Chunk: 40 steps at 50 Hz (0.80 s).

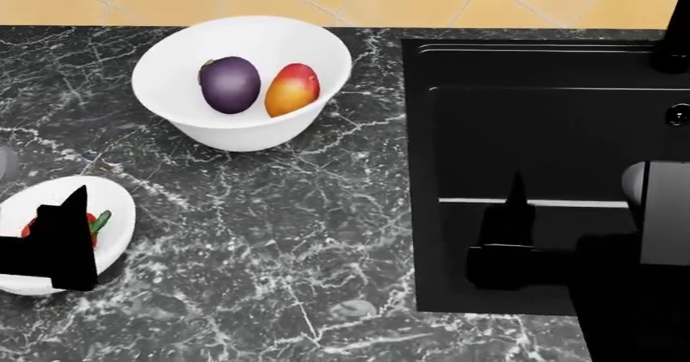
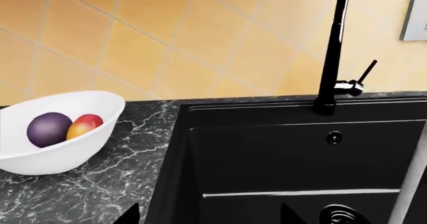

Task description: Pick the eggplants and mangos from the sink and place them in one bowl. Place the bell pepper in the other bowl. Then turn off the sink faucet.

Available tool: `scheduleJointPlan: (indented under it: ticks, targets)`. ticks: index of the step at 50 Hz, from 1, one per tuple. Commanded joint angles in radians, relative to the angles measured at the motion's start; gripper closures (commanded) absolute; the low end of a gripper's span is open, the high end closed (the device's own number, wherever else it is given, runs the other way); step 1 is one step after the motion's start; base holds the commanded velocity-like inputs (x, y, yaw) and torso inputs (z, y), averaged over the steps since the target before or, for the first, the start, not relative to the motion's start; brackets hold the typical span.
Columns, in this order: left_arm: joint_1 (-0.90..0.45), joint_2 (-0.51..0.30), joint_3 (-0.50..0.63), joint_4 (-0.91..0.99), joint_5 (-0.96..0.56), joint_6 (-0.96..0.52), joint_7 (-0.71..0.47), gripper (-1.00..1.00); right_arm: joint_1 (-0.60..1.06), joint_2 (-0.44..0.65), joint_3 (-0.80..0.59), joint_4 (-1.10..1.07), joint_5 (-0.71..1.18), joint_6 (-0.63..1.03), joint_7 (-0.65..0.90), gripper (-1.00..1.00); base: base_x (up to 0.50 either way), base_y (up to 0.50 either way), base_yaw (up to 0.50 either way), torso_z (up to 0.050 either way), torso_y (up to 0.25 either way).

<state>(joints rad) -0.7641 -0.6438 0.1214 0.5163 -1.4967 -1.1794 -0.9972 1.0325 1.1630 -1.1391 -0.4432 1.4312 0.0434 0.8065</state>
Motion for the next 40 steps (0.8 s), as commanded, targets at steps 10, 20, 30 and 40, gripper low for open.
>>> scheduleJointPlan:
  ticks: [10,20,30,40]
  targets:
    - [0.016,0.009,-0.011,0.015,0.047,0.025,0.013,-1.0,-0.017,0.023,0.016,-0.035,-0.019,-0.007,0.004,-1.0,0.0,-0.5,0.0,0.0,0.0]
    - [0.022,0.011,-0.002,0.012,0.054,0.031,0.023,-1.0,-0.04,0.039,0.015,-0.045,-0.024,-0.031,0.008,-1.0,0.0,-0.5,0.0,0.0,0.0]
    - [0.043,0.005,-0.008,0.002,0.077,0.055,0.055,-1.0,-0.031,0.055,0.024,-0.068,-0.021,-0.022,0.03,-1.0,0.0,-0.5,0.0,0.0,0.0]
    - [0.029,0.009,0.012,0.011,0.064,0.044,0.036,-1.0,-0.054,0.055,0.02,-0.062,-0.037,-0.044,0.019,-1.0,0.0,-0.5,0.0,0.0,0.0]
